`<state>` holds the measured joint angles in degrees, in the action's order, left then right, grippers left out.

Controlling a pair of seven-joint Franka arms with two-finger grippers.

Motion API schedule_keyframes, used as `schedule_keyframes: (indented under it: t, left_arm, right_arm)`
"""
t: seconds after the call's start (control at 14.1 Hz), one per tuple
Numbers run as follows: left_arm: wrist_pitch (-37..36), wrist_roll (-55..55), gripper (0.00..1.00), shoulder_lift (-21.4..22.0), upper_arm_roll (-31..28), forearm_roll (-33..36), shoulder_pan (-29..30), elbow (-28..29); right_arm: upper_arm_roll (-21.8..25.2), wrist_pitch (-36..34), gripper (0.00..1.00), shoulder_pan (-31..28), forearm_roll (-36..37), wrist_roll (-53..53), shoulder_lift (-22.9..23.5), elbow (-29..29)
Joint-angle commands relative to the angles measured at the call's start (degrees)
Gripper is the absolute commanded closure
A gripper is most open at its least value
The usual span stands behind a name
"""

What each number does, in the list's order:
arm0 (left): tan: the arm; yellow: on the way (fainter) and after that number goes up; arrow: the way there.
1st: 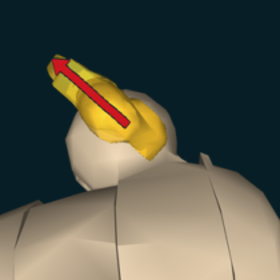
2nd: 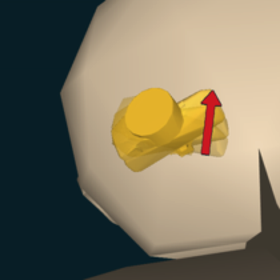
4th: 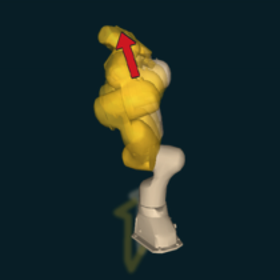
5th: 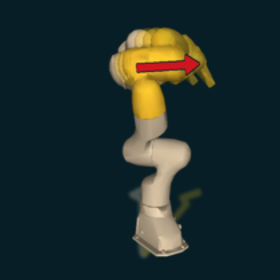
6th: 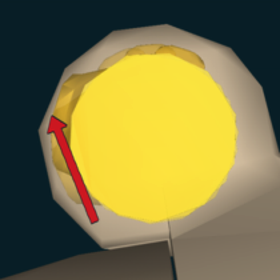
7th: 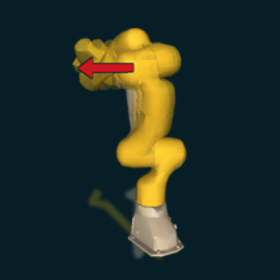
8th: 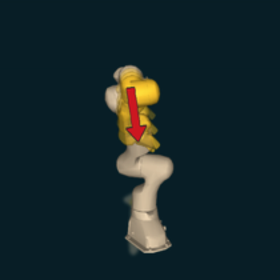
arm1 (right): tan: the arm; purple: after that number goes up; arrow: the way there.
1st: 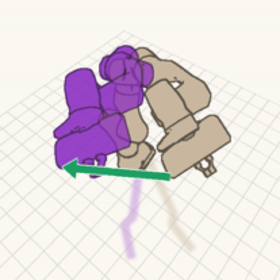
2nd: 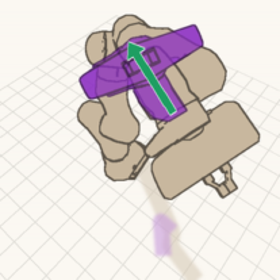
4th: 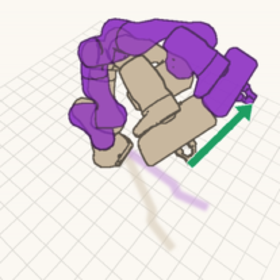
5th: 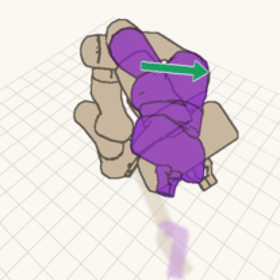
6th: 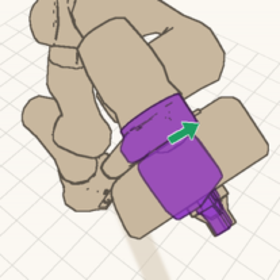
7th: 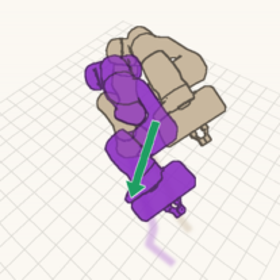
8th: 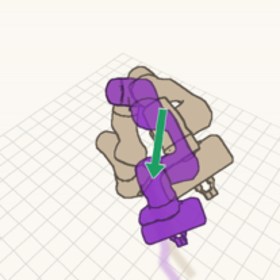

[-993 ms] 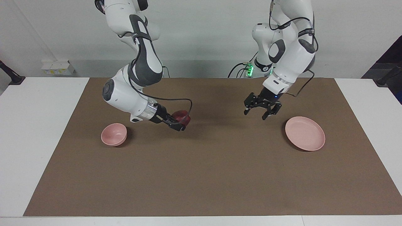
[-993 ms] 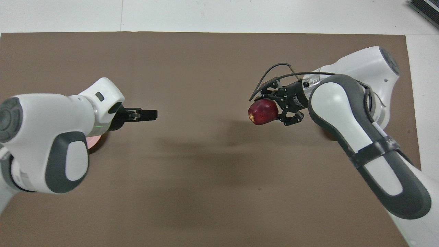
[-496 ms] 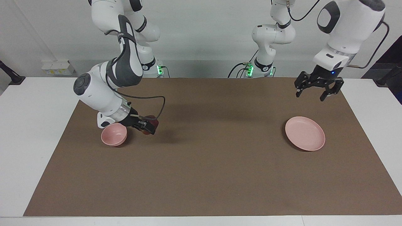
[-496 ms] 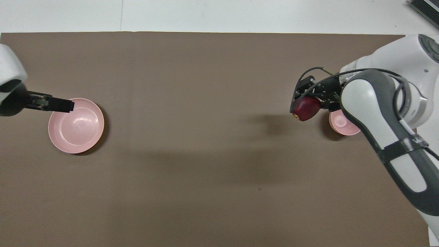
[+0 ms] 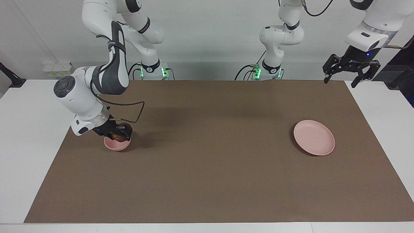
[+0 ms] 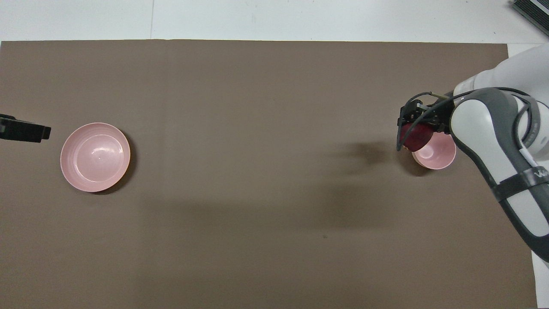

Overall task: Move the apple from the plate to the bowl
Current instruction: 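Move the apple with the right gripper over the small pink bowl, then lower the apple into the bowl and open the right gripper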

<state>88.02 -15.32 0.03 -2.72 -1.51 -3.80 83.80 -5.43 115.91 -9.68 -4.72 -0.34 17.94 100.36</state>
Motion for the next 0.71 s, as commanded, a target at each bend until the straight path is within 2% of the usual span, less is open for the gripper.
schedule_keyframes:
  t: [0.0, 0.14, 0.21, 0.28, 0.35, 0.43, 0.64]
  left_arm:
    - [-2.68, -0.24, 0.00, -1.88, 0.34, -0.60, 0.99, -4.08]
    - [-2.67, -0.14, 0.00, -1.71, 0.00, -0.42, 0.99, -3.90]
    - [-2.50, -0.32, 0.00, -1.70, -0.01, -0.59, 0.99, -3.90]
    - [-3.02, -0.41, 0.00, -1.70, -0.01, -0.42, 0.81, -3.90]
    - [-3.29, -0.41, 0.00, -1.53, -0.01, -0.42, 0.72, -3.82]
    - [-3.20, -0.41, 0.00, -1.44, -0.01, -0.42, 0.64, -3.82]
    - [-3.20, -0.41, 0.00, -1.27, -0.01, -0.42, 0.99, -3.46]
  right_arm:
    - [-0.72, 4.40, 1.00, -2.01, 2.95, 3.06, -2.38, 6.15]
    - [-0.72, 9.84, 1.00, -2.27, 4.71, 3.76, -1.94, 8.70]
    - [-0.72, 11.17, 0.96, -2.27, 5.15, 3.77, -1.68, 9.67]
    - [-0.72, 12.31, 0.88, -2.27, 5.42, 3.85, -1.24, 10.37]
    - [-0.72, 12.59, 0.52, -2.27, 5.77, 3.85, -1.07, 10.38]
    - [-0.72, 12.42, 0.01, -2.19, 6.03, 3.68, -0.89, 9.94]
    - [-0.72, 11.36, 0.00, -1.75, 7.26, 3.68, -0.89, 8.28]
